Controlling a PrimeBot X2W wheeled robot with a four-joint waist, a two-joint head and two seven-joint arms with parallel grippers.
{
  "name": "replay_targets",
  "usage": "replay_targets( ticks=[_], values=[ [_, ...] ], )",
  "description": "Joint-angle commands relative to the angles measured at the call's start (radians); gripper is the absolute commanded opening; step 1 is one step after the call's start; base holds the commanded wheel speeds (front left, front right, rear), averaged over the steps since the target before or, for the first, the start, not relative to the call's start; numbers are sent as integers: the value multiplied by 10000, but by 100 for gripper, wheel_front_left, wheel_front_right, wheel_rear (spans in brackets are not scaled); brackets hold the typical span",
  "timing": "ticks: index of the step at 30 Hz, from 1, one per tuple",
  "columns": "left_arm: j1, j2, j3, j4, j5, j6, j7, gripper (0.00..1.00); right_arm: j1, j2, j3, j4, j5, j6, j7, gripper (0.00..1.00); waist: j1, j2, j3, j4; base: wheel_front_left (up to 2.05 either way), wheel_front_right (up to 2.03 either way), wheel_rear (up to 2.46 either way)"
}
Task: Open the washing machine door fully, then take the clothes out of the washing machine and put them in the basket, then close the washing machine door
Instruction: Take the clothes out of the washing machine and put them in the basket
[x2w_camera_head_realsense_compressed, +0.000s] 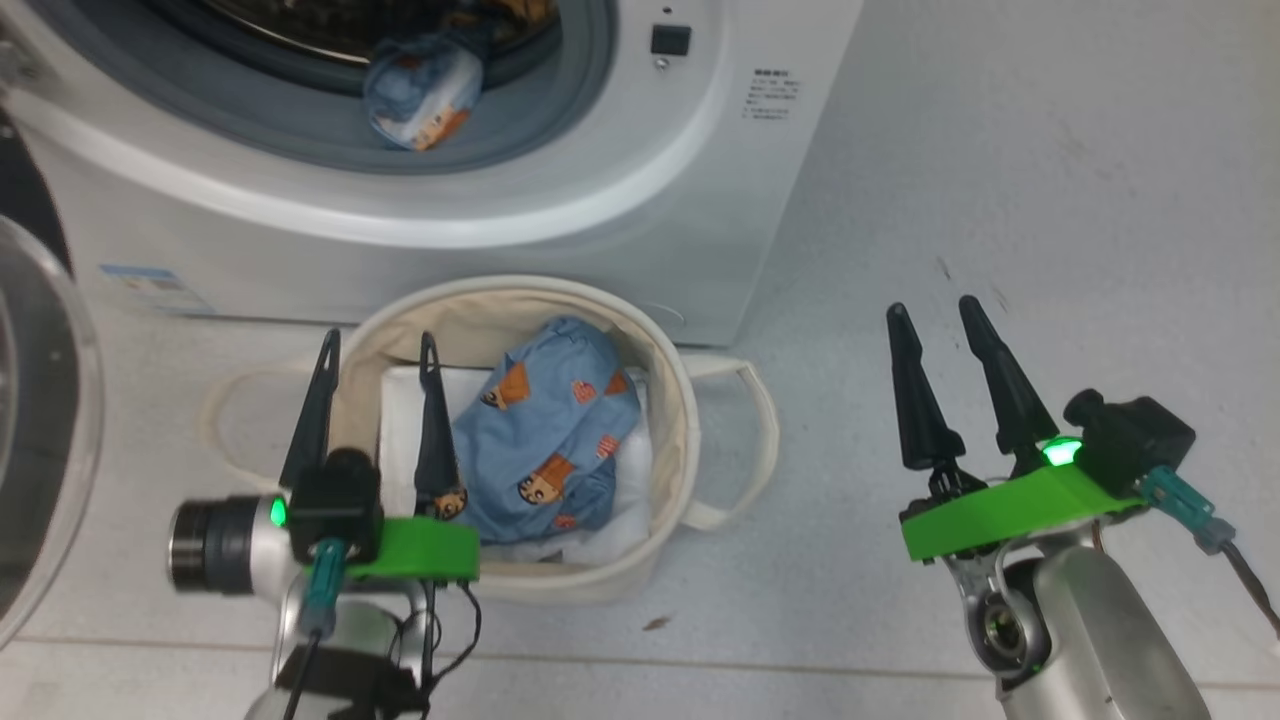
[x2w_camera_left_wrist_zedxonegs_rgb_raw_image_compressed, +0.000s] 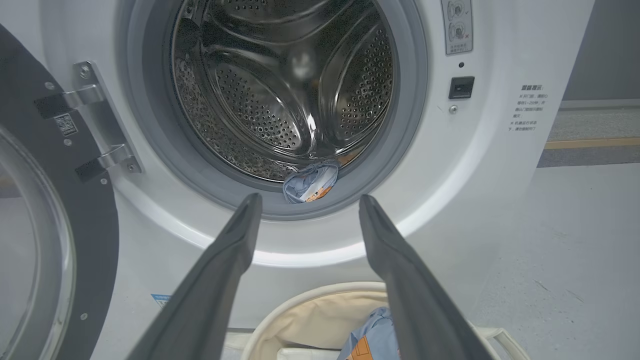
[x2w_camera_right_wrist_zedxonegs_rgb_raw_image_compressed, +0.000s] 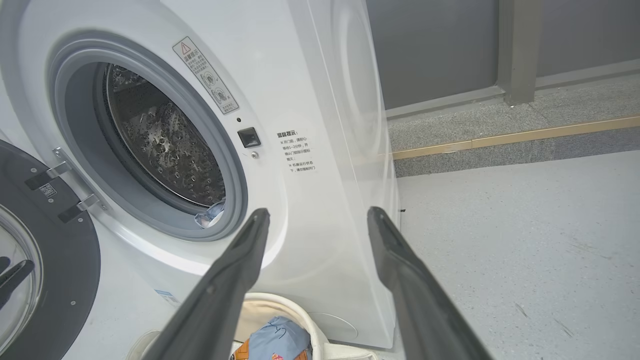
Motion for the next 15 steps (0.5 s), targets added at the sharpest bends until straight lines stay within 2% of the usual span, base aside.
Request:
replay_targets(
  ticks=[1,5,9,15],
  values=[
    [185,54,428,-493,-69,26,-45,100,120,32,136,-256,-112,10,-122,100,0,0,-381,280,0,0,0],
    [973,-70,658,-1366,-152,-125,-45,100,350,32,27,-170,-80,10,-122,100,0,0,-866,475,0,0,0],
    [1700,-119,553,-2248,-65,-642,-45,100,713,32,-159,-62,94,10,-122,100,0,0,-1383,604,0,0,0],
    [2624,-241,575,-2946,74,-992,-45,100,1384,32,-568,164,149,10,-122,100,0,0,-2018,669,0,0,0]
  ],
)
